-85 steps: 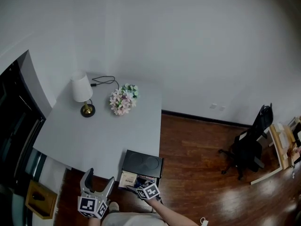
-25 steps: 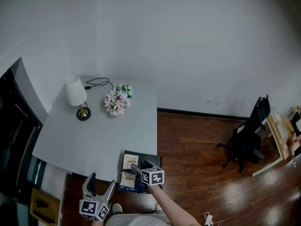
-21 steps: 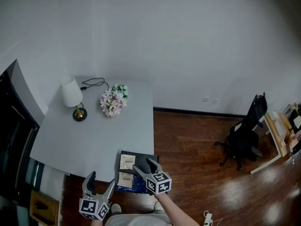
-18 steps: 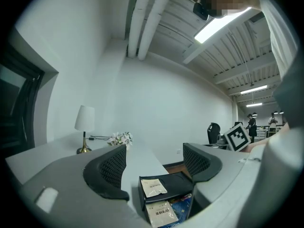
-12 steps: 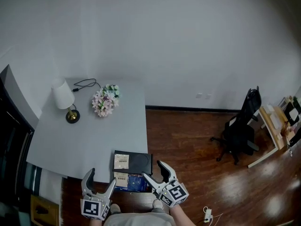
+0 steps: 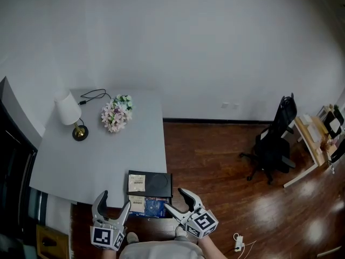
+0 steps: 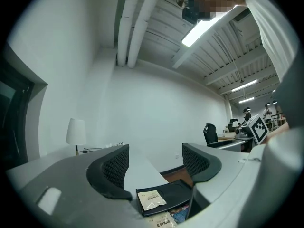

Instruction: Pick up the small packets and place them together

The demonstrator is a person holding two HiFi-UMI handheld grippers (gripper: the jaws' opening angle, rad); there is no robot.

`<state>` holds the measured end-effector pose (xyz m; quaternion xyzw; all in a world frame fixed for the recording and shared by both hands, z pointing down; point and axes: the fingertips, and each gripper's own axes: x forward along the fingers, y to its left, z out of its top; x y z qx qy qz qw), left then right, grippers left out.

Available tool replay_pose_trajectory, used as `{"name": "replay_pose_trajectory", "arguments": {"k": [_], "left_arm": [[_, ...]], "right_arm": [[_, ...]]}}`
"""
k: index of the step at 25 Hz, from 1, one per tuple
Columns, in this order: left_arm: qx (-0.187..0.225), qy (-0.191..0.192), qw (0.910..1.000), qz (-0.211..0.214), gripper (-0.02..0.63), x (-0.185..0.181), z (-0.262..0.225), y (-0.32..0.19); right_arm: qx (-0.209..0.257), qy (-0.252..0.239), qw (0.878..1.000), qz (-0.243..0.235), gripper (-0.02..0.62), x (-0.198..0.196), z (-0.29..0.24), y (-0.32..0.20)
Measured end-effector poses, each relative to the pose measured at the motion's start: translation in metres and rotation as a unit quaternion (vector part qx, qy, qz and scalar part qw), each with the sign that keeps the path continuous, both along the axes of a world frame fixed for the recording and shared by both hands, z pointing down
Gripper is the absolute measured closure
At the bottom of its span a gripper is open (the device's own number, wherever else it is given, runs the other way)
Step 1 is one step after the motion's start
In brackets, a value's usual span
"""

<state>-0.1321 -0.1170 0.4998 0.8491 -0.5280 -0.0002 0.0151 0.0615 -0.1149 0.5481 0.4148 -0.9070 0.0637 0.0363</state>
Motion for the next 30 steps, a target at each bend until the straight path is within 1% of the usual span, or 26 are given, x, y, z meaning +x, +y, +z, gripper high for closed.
{"name": "replay_pose_trajectory", "arguments": {"k": [2,4,7,9,12,14,18,20,24,25,26,29,30], "left_arm": [[-0.005,0.001,1.0,-0.008,0.252,-0.004,0.003,0.001],[-0.012,0.004,0.9998,-0.016,0.252,-0.01,0.007,0.002],[-0.021,0.004,0.9994,-0.029,0.252,-0.02,0.014,0.007],[-0.027,0.005,0.9989,-0.037,0.252,-0.026,0.017,0.009],[-0.035,0.005,0.9982,-0.05,0.252,-0.035,0.022,0.012],[-0.038,0.005,0.9975,-0.059,0.252,-0.041,0.025,0.015],[-0.044,0.004,0.9965,-0.071,0.252,-0.052,0.03,0.02],[-0.046,0.004,0.9961,-0.076,0.252,-0.055,0.03,0.023],[-0.047,0.004,0.9952,-0.086,0.252,-0.062,0.029,0.025],[-0.049,0.004,0.995,-0.087,0.252,-0.063,0.03,0.026],[-0.05,0.004,0.9948,-0.088,0.252,-0.064,0.031,0.027],[-0.051,0.003,0.9946,-0.09,0.252,-0.066,0.034,0.03],[-0.052,0.002,0.9945,-0.091,0.252,-0.065,0.034,0.03]], "right_arm": [[-0.032,0.015,0.999,-0.019,0.27,-0.012,0.021,0.0],[-0.081,0.035,0.995,-0.046,0.272,-0.029,0.052,0.001],[-0.162,0.069,0.98,-0.087,0.272,-0.057,0.108,0.005],[-0.203,0.085,0.97,-0.102,0.272,-0.074,0.145,0.006],[-0.257,0.084,0.957,-0.106,0.274,-0.095,0.187,0.006],[-0.29,0.087,0.947,-0.107,0.308,-0.106,0.208,0.004],[-0.346,0.1,0.929,-0.083,0.31,-0.114,0.241,-0.007],[-0.363,0.098,0.924,-0.071,0.31,-0.116,0.249,-0.011],[-0.369,0.113,0.921,-0.061,0.311,-0.121,0.26,-0.018],[-0.369,0.116,0.92,-0.057,0.331,-0.121,0.263,-0.018],[-0.369,0.12,0.92,-0.053,0.382,-0.121,0.266,-0.019],[-0.369,0.131,0.919,-0.04,0.387,-0.119,0.269,-0.021],[-0.368,0.134,0.919,-0.036,0.42,-0.117,0.269,-0.023]]}}
